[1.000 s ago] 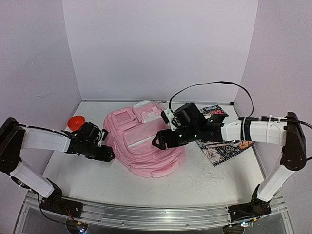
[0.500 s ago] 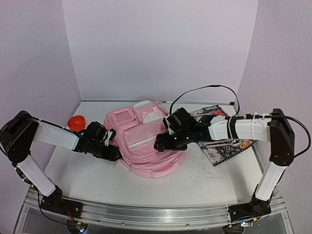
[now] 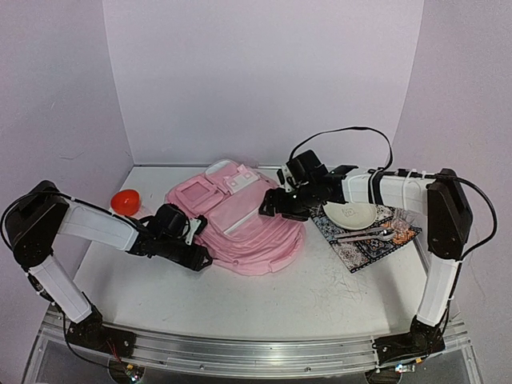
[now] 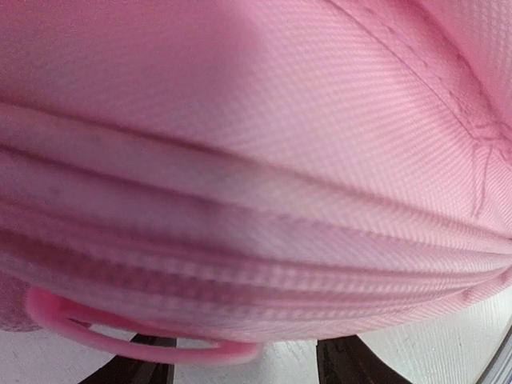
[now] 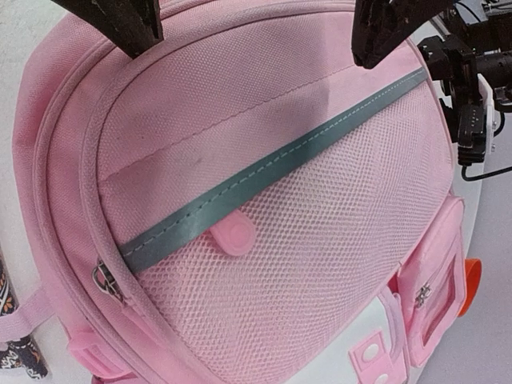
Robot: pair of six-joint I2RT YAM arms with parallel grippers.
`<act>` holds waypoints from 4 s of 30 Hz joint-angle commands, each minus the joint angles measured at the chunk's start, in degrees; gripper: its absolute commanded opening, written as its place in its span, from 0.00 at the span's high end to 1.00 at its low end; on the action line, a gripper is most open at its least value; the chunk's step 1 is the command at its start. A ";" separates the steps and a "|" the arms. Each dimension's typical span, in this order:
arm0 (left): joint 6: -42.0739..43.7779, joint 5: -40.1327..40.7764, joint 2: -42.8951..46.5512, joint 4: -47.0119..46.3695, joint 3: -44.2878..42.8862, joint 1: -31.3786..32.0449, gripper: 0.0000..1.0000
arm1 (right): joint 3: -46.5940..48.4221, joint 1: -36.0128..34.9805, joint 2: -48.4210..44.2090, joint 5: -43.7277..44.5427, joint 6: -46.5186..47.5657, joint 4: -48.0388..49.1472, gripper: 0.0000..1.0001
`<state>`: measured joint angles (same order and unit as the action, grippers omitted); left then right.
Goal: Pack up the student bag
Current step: Pick up the largest pocket of the bag from the student bag, then place the largest pocket of the bag in the student bag, then pick up the largest pocket of the bag from the student bag, then hold the largest pocket of the student bag, then zip the largest pocket of the bag in the student bag.
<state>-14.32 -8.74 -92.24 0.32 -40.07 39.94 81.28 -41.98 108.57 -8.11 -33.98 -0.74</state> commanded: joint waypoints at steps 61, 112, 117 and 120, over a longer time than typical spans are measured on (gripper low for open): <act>-18.97 35.22 -0.85 9.06 -4.08 18.33 0.63 | -28.45 -0.43 -11.75 -6.61 -21.55 16.64 0.22; -23.85 3.35 -1.56 8.55 -19.99 26.34 1.00 | -10.85 -9.09 2.45 -9.68 -28.55 29.56 1.00; -23.50 1.12 -5.59 6.59 -24.11 27.12 1.00 | -10.50 -9.69 2.71 -10.22 -26.61 29.82 1.00; -24.19 3.32 -6.71 6.23 -23.93 27.13 0.97 | -13.20 -9.63 -0.19 -8.04 -23.98 29.49 0.94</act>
<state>-39.32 -0.04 -98.10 14.87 -59.61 64.33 67.34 -50.32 111.13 -16.09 -61.86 22.03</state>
